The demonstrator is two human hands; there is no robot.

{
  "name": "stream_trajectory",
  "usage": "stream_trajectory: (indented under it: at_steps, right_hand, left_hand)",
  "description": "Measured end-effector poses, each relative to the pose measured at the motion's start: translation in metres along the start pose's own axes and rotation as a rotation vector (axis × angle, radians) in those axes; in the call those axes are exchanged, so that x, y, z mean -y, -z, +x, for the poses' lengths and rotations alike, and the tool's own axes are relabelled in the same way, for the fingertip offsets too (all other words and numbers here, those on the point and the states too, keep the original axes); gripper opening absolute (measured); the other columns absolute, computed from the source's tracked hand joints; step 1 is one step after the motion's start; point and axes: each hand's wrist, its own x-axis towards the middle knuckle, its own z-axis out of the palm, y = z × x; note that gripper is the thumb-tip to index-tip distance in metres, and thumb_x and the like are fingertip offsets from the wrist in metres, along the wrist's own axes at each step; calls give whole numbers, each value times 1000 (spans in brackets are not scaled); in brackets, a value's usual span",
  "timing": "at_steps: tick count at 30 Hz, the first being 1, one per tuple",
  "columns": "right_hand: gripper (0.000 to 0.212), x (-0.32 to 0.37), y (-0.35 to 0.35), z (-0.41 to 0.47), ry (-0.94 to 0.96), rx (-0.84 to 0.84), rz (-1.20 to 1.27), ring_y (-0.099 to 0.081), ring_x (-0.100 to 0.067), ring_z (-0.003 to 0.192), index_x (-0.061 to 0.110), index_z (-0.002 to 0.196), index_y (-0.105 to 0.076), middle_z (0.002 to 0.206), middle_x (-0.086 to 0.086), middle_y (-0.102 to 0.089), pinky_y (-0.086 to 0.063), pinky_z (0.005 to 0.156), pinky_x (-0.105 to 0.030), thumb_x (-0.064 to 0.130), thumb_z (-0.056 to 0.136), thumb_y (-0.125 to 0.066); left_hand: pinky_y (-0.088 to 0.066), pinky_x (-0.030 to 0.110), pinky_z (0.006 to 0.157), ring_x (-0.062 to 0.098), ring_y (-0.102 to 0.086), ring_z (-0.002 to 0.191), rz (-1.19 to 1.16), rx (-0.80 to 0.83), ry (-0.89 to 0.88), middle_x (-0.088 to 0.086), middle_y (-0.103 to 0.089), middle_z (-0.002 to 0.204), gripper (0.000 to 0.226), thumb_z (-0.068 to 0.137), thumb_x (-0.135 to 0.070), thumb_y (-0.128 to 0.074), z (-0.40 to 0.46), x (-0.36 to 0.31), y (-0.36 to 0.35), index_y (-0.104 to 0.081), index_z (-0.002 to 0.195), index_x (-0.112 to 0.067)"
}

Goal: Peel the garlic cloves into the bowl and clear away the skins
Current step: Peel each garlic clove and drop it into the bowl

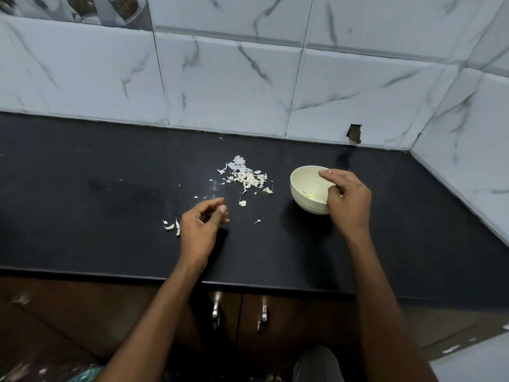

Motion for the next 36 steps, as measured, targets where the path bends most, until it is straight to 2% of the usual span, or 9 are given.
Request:
stream_trajectory:
  at_steps: [2, 5, 7, 9, 14, 23, 27, 31, 36]
  right_hand:
    - [47, 13, -4, -11, -11, 72, 219, -72, -12, 102, 14, 103, -82, 108, 6, -78, -56, 91, -24, -12, 89, -46]
    - [44, 31, -28, -36, -183, 566, 587, -74, -22, 89, 8, 102, -78, 98, -11, -79, -63, 74, -31, -7, 101, -37]
    - [39, 35, -51, -50, -310, 922, 598, -75, -29, 86, 1, 112, -73, 103, -24, -76, -64, 70, -34, 6, 104, -35]
    - [40, 32, -82, -51, -412, 1028, 531, -76, -31, 84, -7, 115, -70, 103, -28, -73, -65, 71, -36, 5, 106, -33]
    - [37, 24, -139, -5, -501, 790, 567, -74, -34, 92, -7, 104, -70, 101, -31, -70, -65, 79, -35, 0, 104, -34]
    - [29, 12, -158, 3, -157, 237, 503, -74, -25, 101, 8, 106, -80, 106, -3, -80, -59, 87, -31, 3, 96, -52]
    - [28, 16, -152, -16, -106, 335, 546, -73, -21, 97, 5, 102, -78, 104, -8, -78, -59, 69, -28, -5, 97, -53]
    - [19, 20, -155, -22, -41, 394, 434, -60, -10, 65, 13, 104, -77, 98, -5, -70, -48, 53, -23, 3, 98, -62]
    - [43, 21, -159, -33, 180, 413, 85, -43, -7, 62, 27, 99, -77, 72, 5, -42, -39, 67, -21, -10, 82, -63]
  left_hand:
    - [-58, 24, 79, 19, -74, 80, 1, -72, -69, 11, -77, 98, 19, 97, -4, -70, -1, 0, 3, -76, 112, -10]
    - [-60, 29, 85, 21, -74, 89, -20, -182, -138, 15, -76, 104, 16, 100, -11, -67, -2, -2, 4, -77, 113, -9]
    - [-60, 35, 86, 22, -73, 90, -54, -245, -146, 14, -76, 101, 18, 104, -18, -64, -3, -3, 2, -77, 110, -8]
    - [-60, 39, 86, 25, -72, 90, -81, -295, -132, 12, -76, 96, 24, 106, -25, -59, -3, -2, 4, -77, 107, -9]
    - [-57, 44, 82, 27, -69, 80, -216, -392, -61, 24, -74, 92, 38, 110, -29, -51, -4, -4, 5, -76, 102, -2]
    - [-59, 40, 77, 32, -69, 77, -346, -457, -64, 23, -73, 86, 36, 109, -28, -52, 9, -17, 25, -75, 101, -1]
    - [-58, 36, 77, 28, -68, 79, -289, -435, -39, 19, -72, 88, 28, 108, -20, -55, 21, -15, 61, -73, 108, 1]
    - [-58, 33, 84, 19, -70, 85, -179, -463, -15, 12, -76, 92, 18, 103, -8, -59, 23, -8, 83, -74, 113, -5]
    - [-54, 24, 85, 7, -69, 92, 108, -361, -45, -6, -75, 97, 30, 94, -8, -69, 20, 5, 84, -76, 117, -27]
